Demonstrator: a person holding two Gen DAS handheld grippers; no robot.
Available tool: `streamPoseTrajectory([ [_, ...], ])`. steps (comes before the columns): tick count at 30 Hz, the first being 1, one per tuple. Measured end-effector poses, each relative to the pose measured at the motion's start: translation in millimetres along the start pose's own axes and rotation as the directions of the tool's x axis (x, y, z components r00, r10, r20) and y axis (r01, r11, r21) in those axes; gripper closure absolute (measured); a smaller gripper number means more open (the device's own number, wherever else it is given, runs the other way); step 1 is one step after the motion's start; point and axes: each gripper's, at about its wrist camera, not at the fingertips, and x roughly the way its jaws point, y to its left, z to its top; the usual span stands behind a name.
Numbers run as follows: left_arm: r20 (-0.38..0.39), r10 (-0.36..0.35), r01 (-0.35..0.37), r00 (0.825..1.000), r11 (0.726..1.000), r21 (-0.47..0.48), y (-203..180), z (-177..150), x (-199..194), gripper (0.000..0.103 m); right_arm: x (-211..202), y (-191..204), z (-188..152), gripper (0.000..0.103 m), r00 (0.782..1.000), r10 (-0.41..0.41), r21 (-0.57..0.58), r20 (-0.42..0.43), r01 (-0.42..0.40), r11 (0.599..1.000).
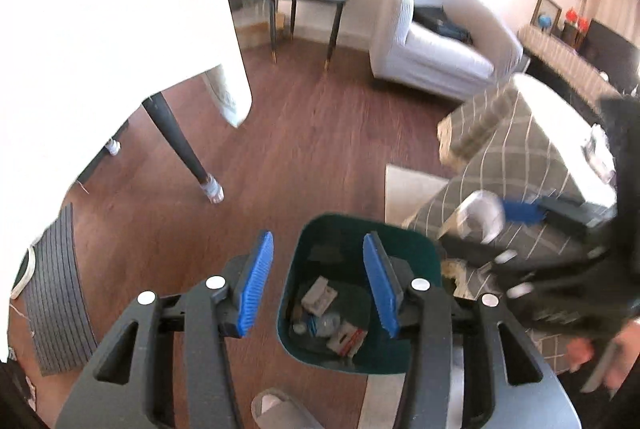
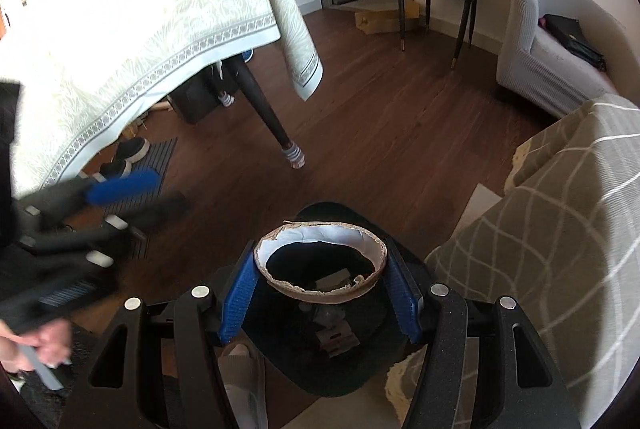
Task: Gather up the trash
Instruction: 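Open both grippers to drop the cardboard rolls into the bin, then move both tools back over the table toward the tissue pack and paper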
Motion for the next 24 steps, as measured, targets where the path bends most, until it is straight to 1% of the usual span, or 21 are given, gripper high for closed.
streamPoseTrajectory([
  [4,0.057,-0.009,0.010,0.998,1.000,-0.015,1,9,-22,0.057,21,7,-7,0.042,0.999,0.005,-0.003,-0.035,-0.005,1.000],
  [8,0.086,-0.016,0.019,0.996,0.999,-0.027,3,13,-36,0.063,47,9,-19,0.042,0.997,-0.006,-0.021,-0.082,0.004,1.000],
  [12,0.113,-0.036,0.041,0.993,0.998,-0.039,2,19,-49,0.067,78,5,-35,0.042,0.989,-0.025,-0.023,-0.148,0.022,0.999],
  [13,0.120,-0.044,0.050,0.992,0.998,-0.042,2,20,-53,0.070,83,4,-38,0.042,0.987,-0.026,-0.024,-0.159,0.023,0.999],
  [15,0.137,-0.063,0.069,0.989,0.997,-0.044,1,22,-59,0.070,95,2,-44,0.042,0.982,-0.030,-0.025,-0.185,0.026,0.999],
  [17,0.152,-0.082,0.090,0.985,0.995,-0.046,-2,24,-66,0.071,99,0,-49,0.041,0.981,-0.027,-0.023,-0.190,0.023,0.999],
  [18,0.164,-0.090,0.098,0.982,0.994,-0.044,-5,26,-71,0.071,103,1,-50,0.039,0.980,-0.025,-0.023,-0.200,0.021,1.000],
  [19,0.171,-0.093,0.102,0.981,0.994,-0.042,-7,26,-74,0.071,105,1,-52,0.034,0.978,-0.025,-0.030,-0.206,0.019,0.999],
  [20,0.178,-0.096,0.105,0.979,0.994,-0.040,-9,26,-78,0.071,106,2,-53,0.033,0.978,-0.030,-0.040,-0.207,0.022,0.999],
  [22,0.197,-0.100,0.108,0.975,0.994,-0.034,-13,27,-85,0.071,107,4,-56,0.033,0.974,-0.047,-0.069,-0.220,0.033,0.997],
  [24,0.215,-0.092,0.099,0.972,0.995,-0.020,-16,29,-91,0.071,105,6,-57,0.033,0.974,-0.045,-0.076,-0.221,0.029,0.997],
])
